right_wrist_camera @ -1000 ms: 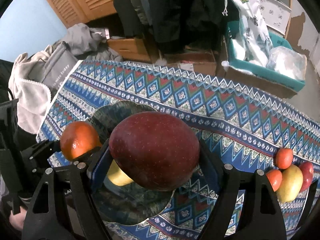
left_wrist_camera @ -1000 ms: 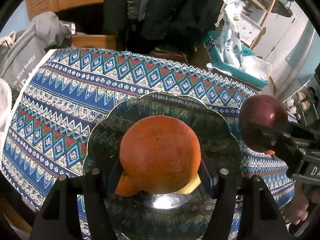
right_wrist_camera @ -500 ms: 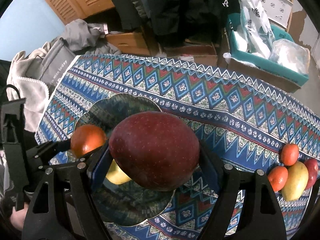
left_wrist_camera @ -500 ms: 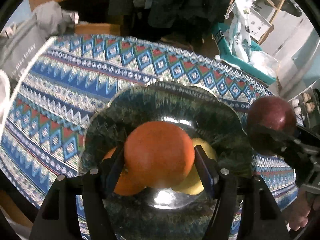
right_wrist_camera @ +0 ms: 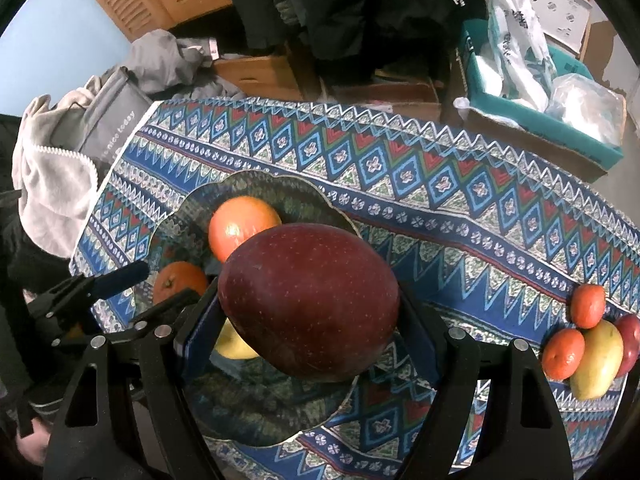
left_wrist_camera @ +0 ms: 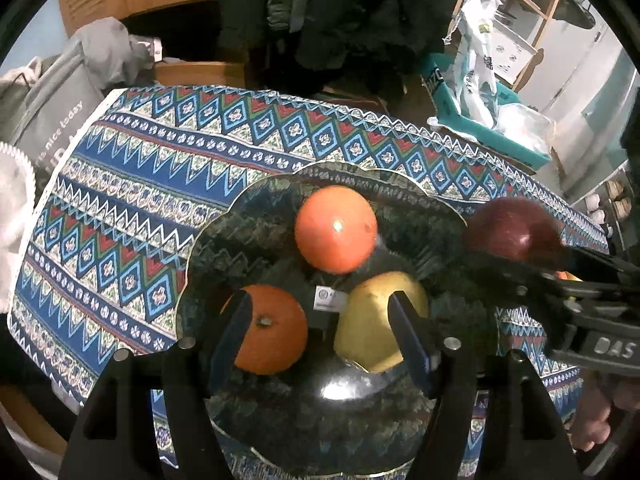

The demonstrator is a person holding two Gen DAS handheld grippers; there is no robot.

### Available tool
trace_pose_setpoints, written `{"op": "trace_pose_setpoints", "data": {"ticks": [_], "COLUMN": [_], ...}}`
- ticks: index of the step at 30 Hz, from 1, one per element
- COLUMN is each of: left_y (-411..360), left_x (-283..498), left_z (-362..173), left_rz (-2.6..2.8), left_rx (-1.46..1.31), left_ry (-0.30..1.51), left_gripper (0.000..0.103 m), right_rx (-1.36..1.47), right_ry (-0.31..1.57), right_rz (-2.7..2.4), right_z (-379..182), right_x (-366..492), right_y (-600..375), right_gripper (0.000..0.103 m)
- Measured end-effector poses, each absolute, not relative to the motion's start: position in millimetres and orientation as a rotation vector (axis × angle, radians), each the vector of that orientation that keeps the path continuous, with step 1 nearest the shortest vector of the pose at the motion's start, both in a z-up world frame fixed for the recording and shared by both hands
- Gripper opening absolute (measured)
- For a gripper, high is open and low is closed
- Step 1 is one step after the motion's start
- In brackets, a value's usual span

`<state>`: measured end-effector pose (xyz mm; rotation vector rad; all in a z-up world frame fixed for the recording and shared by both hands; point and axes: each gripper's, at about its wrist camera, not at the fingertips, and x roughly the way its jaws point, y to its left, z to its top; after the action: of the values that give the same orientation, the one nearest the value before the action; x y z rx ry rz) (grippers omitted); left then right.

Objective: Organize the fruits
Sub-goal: 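Lower the orange into the glass bowl and open the left tool while the right tool lowers the apple in, then withdraw both open tools from the bowl back toward the remaining fruit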

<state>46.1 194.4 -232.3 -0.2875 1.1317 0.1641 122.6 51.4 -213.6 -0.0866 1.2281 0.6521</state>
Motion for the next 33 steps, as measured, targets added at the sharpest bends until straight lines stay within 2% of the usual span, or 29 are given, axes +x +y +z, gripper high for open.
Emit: {"op": "trace_pose_setpoints", "data": {"ticks": [14, 25, 33], "left_y": [201.0, 205.1, 208.1], "left_x": [32.3, 27.6, 23.3], "left_z": [-228.3, -224.3, -213.9], "left_rz": [0.176, 0.193, 0.199], "left_rx": [-0.275, -0.282, -0.292], "left_ry": [1.132, 1.129, 1.112], "left_gripper": [0.072, 0.072, 0.072], "right_rx": [-0.114, -0.107, -0.058], "right_ry": [1.326, 1.296, 1.201], "right_rz": [0.652, 0.633, 0.644], "right_z": [-248.2, -241.0, -200.5], "right_x": [118.9, 118.9, 122.4], "right_y": [68.3, 66.8, 61.4], "right_gripper": [0.082, 0.082, 0.082]}}
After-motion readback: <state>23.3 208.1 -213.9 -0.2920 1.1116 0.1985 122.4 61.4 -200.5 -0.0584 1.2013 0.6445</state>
